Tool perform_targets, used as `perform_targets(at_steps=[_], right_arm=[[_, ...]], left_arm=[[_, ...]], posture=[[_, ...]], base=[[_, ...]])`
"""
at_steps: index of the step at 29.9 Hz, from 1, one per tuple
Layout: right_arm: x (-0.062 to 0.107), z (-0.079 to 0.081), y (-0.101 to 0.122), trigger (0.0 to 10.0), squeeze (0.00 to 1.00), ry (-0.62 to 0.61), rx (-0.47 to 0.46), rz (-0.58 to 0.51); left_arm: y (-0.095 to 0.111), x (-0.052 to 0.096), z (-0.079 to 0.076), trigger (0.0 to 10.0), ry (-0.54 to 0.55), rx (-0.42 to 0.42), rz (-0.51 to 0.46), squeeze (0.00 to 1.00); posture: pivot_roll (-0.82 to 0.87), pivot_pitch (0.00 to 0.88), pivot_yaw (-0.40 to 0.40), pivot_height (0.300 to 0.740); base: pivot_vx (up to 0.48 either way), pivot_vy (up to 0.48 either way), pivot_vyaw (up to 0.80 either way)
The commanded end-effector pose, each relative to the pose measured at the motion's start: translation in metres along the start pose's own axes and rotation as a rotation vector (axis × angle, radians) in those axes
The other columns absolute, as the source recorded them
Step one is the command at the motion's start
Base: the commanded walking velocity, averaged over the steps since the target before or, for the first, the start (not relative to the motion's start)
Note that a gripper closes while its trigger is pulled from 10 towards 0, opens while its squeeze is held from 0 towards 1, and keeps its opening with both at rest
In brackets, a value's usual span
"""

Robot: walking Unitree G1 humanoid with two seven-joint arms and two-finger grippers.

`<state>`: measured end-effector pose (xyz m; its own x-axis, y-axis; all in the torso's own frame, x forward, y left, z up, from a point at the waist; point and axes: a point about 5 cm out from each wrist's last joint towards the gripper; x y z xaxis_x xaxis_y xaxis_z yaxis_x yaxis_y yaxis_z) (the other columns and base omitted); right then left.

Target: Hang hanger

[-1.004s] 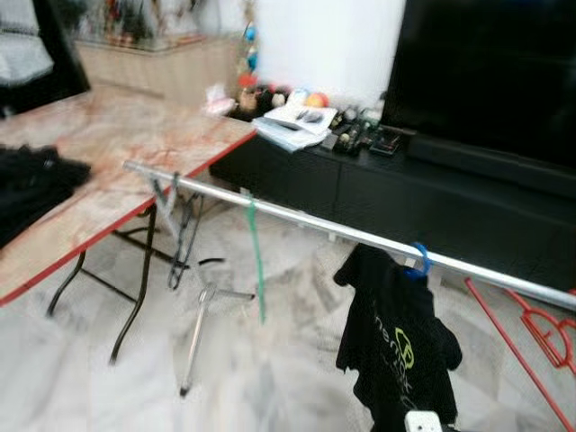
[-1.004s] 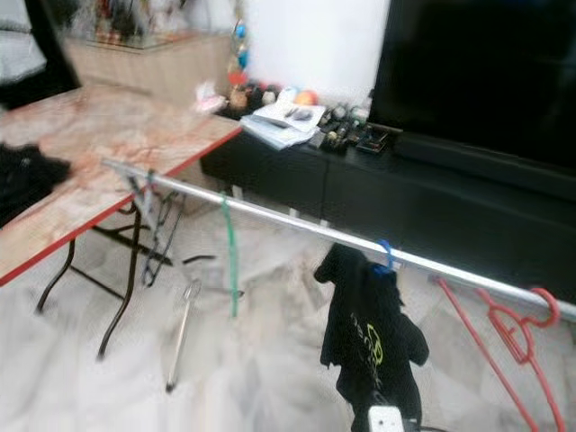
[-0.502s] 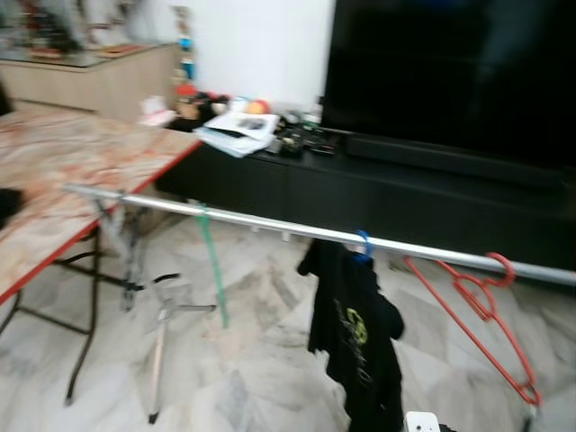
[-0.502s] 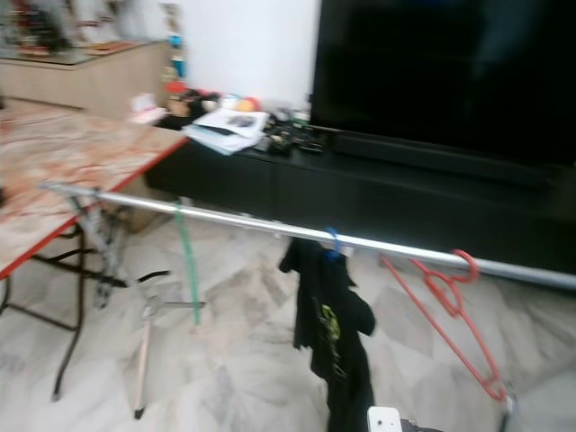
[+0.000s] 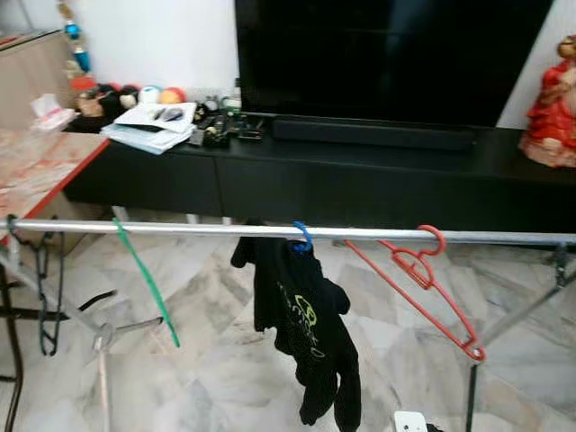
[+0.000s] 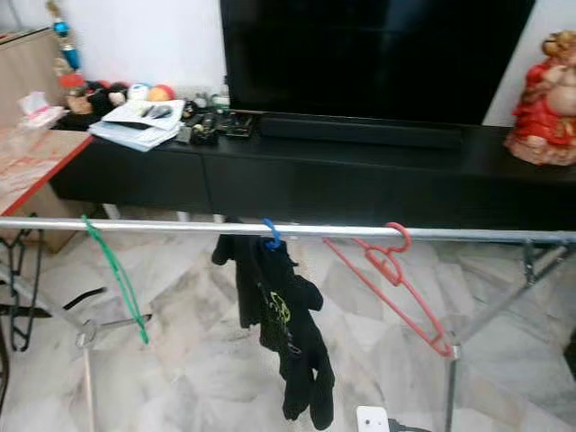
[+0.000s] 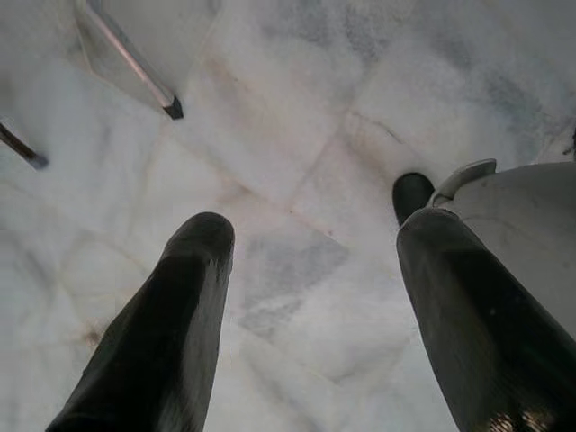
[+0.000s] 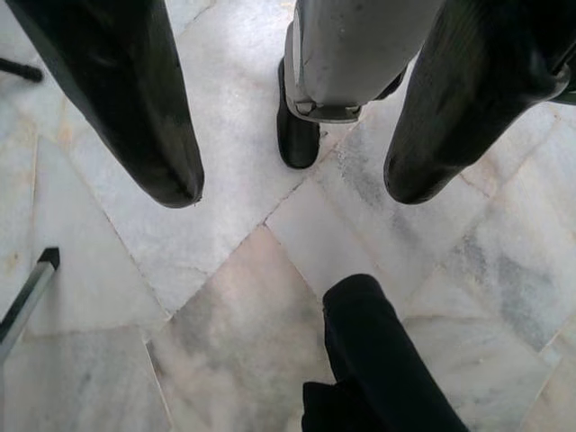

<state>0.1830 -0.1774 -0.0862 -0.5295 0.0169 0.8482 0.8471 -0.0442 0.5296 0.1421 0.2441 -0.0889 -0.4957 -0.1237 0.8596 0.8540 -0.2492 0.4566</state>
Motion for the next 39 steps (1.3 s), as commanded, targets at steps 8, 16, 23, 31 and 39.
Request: perform_targets(at_steps=[8, 16, 23, 31, 39], right_arm=[[-0.001, 0.006, 0.001, 10.0, 0.0, 0.001, -0.009, 0.008], [0.0, -0.009, 0.003, 10.0, 0.0, -0.036, -0.022, 0.005], [0.002, -0.023, 0.003, 10.0, 0.0, -0.075, -0.028, 0.016], [0.0, -0.012, 0.001, 10.0, 0.0, -0.075, -0.068, 0.015], [0.001, -0.01, 0.0, 10.0, 0.0, -0.078, -0.086, 0.01]], left_arm=[[-0.016, 0.004, 0.01, 10.0, 0.025, 0.006, 0.062, 0.0], [-0.005, -0.001, -0.006, 10.0, 0.001, 0.006, 0.05, 0.0], [-0.001, -0.002, -0.022, 10.0, -0.03, 0.013, 0.041, 0.0], [-0.001, -0.002, -0.016, 10.0, -0.024, -0.001, 0.046, 0.0], [-0.003, -0.002, -0.014, 10.0, -0.024, -0.011, 0.054, 0.0]], posture=[[0.1, 0.0, 0.037, 0.74], [0.09, 0.0, 0.028, 0.74], [0.1, 0.0, 0.009, 0.74], [0.08, 0.0, 0.046, 0.74], [0.06, 0.0, 0.06, 0.74]], base=[[0.0, -0.18, -0.76], [0.0, 0.0, -0.76], [0.0, 0.0, -0.76], [0.0, 0.0, -0.75], [0.0, 0.0, -0.74]])
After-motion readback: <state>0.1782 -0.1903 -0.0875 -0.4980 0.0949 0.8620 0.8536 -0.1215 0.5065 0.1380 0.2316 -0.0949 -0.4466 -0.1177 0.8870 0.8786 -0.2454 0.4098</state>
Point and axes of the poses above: a point about 5 cm out from each wrist's last joint towards the gripper, its own x axis pointing back from the gripper into the wrist, its own y axis along the axis of the wrist's last joint, z = x × y, and after that the axes turned 2 degrees about -x, right-handed
